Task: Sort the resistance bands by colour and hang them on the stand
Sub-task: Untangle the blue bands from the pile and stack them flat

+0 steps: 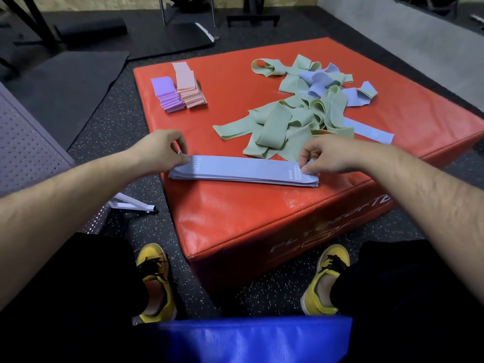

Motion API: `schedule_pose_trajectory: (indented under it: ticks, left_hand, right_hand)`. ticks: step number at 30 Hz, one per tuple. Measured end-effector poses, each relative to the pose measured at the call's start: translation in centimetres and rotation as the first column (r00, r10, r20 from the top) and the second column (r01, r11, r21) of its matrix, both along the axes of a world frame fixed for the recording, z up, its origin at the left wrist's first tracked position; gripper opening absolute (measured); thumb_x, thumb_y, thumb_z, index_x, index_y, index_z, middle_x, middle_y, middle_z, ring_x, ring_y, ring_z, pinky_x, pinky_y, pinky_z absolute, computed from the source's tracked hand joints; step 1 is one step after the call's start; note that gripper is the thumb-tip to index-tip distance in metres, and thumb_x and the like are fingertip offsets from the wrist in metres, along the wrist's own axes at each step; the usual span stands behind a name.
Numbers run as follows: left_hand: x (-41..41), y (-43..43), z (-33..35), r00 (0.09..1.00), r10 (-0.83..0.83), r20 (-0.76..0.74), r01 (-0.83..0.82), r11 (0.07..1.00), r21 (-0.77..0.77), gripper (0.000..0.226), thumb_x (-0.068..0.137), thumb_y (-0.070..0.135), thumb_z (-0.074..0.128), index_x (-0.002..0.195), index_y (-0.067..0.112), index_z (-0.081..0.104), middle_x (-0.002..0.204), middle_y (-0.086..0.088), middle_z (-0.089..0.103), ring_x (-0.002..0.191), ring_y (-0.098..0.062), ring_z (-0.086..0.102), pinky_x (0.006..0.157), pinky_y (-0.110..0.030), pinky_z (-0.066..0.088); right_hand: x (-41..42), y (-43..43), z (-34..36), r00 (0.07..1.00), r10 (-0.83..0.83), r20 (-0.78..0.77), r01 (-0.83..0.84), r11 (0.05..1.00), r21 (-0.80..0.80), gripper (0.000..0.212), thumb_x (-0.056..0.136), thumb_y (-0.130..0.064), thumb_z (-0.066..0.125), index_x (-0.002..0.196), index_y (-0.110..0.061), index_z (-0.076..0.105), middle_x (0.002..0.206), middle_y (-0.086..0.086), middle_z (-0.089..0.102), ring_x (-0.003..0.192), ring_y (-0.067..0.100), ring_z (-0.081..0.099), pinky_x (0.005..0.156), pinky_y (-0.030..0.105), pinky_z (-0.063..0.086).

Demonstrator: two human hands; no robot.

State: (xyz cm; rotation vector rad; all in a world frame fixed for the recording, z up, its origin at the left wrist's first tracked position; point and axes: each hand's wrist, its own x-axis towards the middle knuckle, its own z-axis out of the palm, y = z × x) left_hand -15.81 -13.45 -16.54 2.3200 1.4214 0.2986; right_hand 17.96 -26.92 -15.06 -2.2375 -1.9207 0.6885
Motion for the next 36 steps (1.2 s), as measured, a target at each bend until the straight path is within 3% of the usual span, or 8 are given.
schedule_pose_trajectory:
  ticks: [3, 7, 13, 18, 26, 29, 33, 36]
  left_hand:
    - [-0.3, 0.5, -0.1, 0.991, -0.083, -0.104, 0.089, 0.995, 0.054, 0.018, 0.084, 0.027, 0.075, 0.074, 0.026, 0.06, 0.092, -0.006, 0.062, 0.088, -0.018, 0.056, 0.074, -0.028, 0.041]
    - [0.4, 0.2, 0.1, 0.985, -0.094, -0.144, 0.112, 0.986, 0.12, 0.009, 0.084, 0.025, 0.074, 0.084, 0.018, 0.068, 0.099, -0.005, 0.05, 0.096, -0.018, 0.048, 0.088, -0.028, 0.04]
    - [7.0, -1.0, 2.0, 0.953, -0.3, -0.03, 0.298, 0.924, 0.239, 0.013, 0.089, 0.019, 0.07, 0.084, 0.007, 0.068, 0.081, -0.001, 0.057, 0.083, -0.019, 0.05, 0.071, -0.025, 0.032]
    - [15.6, -1.6, 3.1, 0.896, -0.439, 0.06, 0.404, 0.865, 0.296, 0.012, 0.091, 0.027, 0.067, 0.09, 0.015, 0.068, 0.083, 0.004, 0.057, 0.085, -0.016, 0.051, 0.078, -0.028, 0.039]
    - [29.0, -1.4, 3.6, 0.861, -0.508, -0.033, 0.5, 0.831, 0.246, 0.022, 0.092, 0.035, 0.063, 0.102, 0.016, 0.069, 0.1, 0.002, 0.059, 0.099, -0.019, 0.055, 0.086, -0.035, 0.046]
    - [33.1, -1.6, 3.0, 0.854, -0.517, -0.053, 0.517, 0.833, 0.197, 0.027, 0.092, 0.038, 0.062, 0.11, 0.018, 0.067, 0.11, 0.001, 0.06, 0.101, -0.018, 0.056, 0.088, -0.036, 0.048]
    - [37.2, -1.6, 1.8, 0.842, -0.525, -0.121, 0.539, 0.825, 0.17, 0.03, 0.093, 0.038, 0.062, 0.116, 0.021, 0.067, 0.117, 0.001, 0.058, 0.108, -0.018, 0.055, 0.09, -0.033, 0.047]
    - [38.9, -1.6, 0.7, 0.831, -0.533, -0.161, 0.554, 0.819, 0.148, 0.032, 0.093, 0.035, 0.062, 0.12, 0.019, 0.065, 0.121, -0.002, 0.058, 0.113, -0.02, 0.054, 0.09, -0.031, 0.045]
  right_hand:
    - [0.1, 0.0, -0.4, 1.0, -0.006, 0.0, 0.006, 1.0, 0.022, 0.008, 0.083, -0.016, 0.076, 0.089, -0.019, 0.073, 0.068, -0.011, 0.052, 0.061, 0.004, 0.047, 0.057, 0.023, 0.035]
    - [-0.1, -0.2, -0.1, 0.999, 0.02, 0.041, -0.021, 1.0, 0.012, 0.005, 0.085, -0.022, 0.074, 0.086, -0.025, 0.07, 0.074, -0.014, 0.056, 0.067, 0.002, 0.05, 0.059, 0.022, 0.037]
    - [0.6, -0.2, 1.2, 1.0, 0.003, -0.017, -0.003, 0.999, 0.048, 0.006, 0.088, -0.032, 0.067, 0.087, -0.027, 0.07, 0.087, -0.006, 0.074, 0.081, 0.013, 0.067, 0.075, 0.031, 0.053]
    - [2.1, -0.2, 2.8, 0.994, -0.046, -0.099, 0.063, 0.984, 0.168, 0.007, 0.09, -0.032, 0.065, 0.089, -0.027, 0.07, 0.084, -0.011, 0.07, 0.075, 0.009, 0.063, 0.07, 0.025, 0.05]
    - [11.5, 0.2, 1.9, 0.952, -0.275, -0.138, 0.305, 0.897, 0.32, 0.009, 0.089, -0.018, 0.063, 0.088, -0.021, 0.071, 0.094, -0.006, 0.073, 0.085, 0.013, 0.064, 0.079, 0.028, 0.049]
    - [15.9, 0.3, -0.7, 0.913, -0.402, -0.076, 0.405, 0.864, 0.299, 0.016, 0.089, -0.015, 0.059, 0.098, -0.024, 0.068, 0.105, -0.002, 0.07, 0.1, 0.02, 0.064, 0.079, 0.026, 0.046]
    - [20.0, 0.5, -4.7, 0.866, -0.49, 0.098, 0.468, 0.864, 0.185, 0.034, 0.091, -0.029, 0.06, 0.125, -0.02, 0.061, 0.128, 0.008, 0.061, 0.12, 0.032, 0.054, 0.1, 0.033, 0.04]
    - [20.7, 1.3, -5.7, 0.841, -0.533, 0.09, 0.506, 0.835, 0.214, 0.039, 0.091, -0.029, 0.06, 0.128, -0.018, 0.057, 0.129, 0.012, 0.056, 0.124, 0.034, 0.05, 0.105, 0.035, 0.035]
